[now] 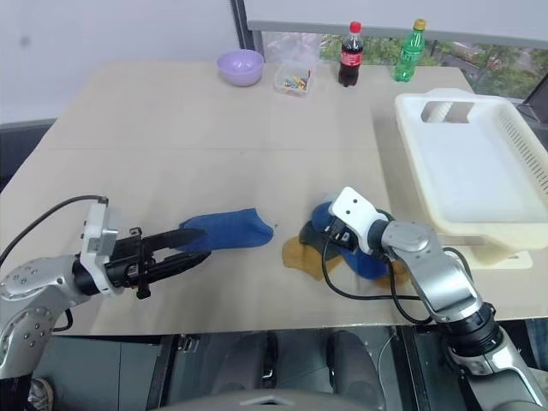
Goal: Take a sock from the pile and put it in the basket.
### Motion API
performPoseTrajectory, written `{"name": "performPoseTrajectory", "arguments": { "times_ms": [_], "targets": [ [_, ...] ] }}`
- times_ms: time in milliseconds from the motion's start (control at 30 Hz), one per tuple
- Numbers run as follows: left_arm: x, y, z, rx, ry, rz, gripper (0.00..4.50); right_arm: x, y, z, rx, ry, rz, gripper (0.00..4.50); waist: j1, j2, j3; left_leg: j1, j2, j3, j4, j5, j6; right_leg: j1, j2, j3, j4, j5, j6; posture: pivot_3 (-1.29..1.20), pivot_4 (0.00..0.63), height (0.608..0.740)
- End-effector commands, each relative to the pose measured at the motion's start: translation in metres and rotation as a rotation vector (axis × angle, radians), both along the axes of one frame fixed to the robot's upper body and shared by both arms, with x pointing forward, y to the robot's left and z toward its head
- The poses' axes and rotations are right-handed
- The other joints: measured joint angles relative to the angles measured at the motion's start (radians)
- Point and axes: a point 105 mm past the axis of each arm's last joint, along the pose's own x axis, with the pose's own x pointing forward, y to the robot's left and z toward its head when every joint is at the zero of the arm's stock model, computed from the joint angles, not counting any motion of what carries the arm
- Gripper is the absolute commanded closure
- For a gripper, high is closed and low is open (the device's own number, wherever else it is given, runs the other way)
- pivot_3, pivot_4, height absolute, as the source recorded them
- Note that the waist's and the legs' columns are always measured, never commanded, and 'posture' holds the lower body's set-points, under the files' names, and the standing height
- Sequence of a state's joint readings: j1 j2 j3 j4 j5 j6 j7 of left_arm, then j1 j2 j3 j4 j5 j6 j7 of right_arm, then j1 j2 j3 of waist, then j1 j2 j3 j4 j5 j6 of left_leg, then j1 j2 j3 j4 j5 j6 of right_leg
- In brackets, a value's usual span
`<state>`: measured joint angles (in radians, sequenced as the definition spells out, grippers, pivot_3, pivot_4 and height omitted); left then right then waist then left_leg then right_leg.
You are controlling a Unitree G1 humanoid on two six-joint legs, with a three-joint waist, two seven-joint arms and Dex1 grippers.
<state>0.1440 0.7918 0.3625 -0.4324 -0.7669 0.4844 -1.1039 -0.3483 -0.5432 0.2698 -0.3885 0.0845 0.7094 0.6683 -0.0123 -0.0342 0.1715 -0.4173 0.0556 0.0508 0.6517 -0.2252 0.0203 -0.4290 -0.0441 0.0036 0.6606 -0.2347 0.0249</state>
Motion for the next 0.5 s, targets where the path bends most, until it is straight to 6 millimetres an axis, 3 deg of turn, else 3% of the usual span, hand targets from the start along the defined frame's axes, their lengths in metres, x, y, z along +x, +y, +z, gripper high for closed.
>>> {"name": "performPoseTrajectory", "arguments": {
  "times_ms": [33, 100, 333, 500],
  "targets": [
    [-0.004, -0.002, 0.010, 0.008, -0.067, 0.005, 2.23, 0.004, 0.004, 0.011, 0.002, -0.054, 0.028, 3.55, -0.001, 0.000, 0.000, 0.000, 0.000, 0.000, 0.000, 0.000, 0.000, 0.000, 0.000, 0.000, 0.000, 0.000, 0.000, 0.00, 0.150, 0.740],
    [-0.004, -0.002, 0.010, 0.007, -0.071, 0.013, 2.23, 0.005, 0.006, 0.012, 0.005, -0.056, 0.033, 4.36, -0.001, 0.000, 0.000, 0.000, 0.000, 0.000, 0.000, 0.000, 0.000, 0.000, 0.000, 0.000, 0.000, 0.000, 0.000, 0.00, 0.150, 0.740],
    [-0.006, -0.002, 0.009, 0.005, -0.074, 0.030, 2.23, 0.003, 0.012, 0.019, 0.015, -0.078, 0.081, 4.36, -0.001, 0.000, 0.000, 0.000, 0.000, 0.000, 0.000, 0.000, 0.000, 0.000, 0.000, 0.000, 0.000, 0.000, 0.000, 0.00, 0.150, 0.740],
    [-0.006, -0.001, 0.008, -0.001, -0.075, 0.052, 2.23, 0.007, 0.031, 0.031, 0.045, -0.135, 0.152, 4.36, -0.002, 0.000, 0.000, 0.000, 0.000, 0.000, 0.000, 0.000, 0.000, 0.000, 0.000, 0.000, 0.000, 0.000, 0.000, 0.00, 0.150, 0.740]
  ]
}}
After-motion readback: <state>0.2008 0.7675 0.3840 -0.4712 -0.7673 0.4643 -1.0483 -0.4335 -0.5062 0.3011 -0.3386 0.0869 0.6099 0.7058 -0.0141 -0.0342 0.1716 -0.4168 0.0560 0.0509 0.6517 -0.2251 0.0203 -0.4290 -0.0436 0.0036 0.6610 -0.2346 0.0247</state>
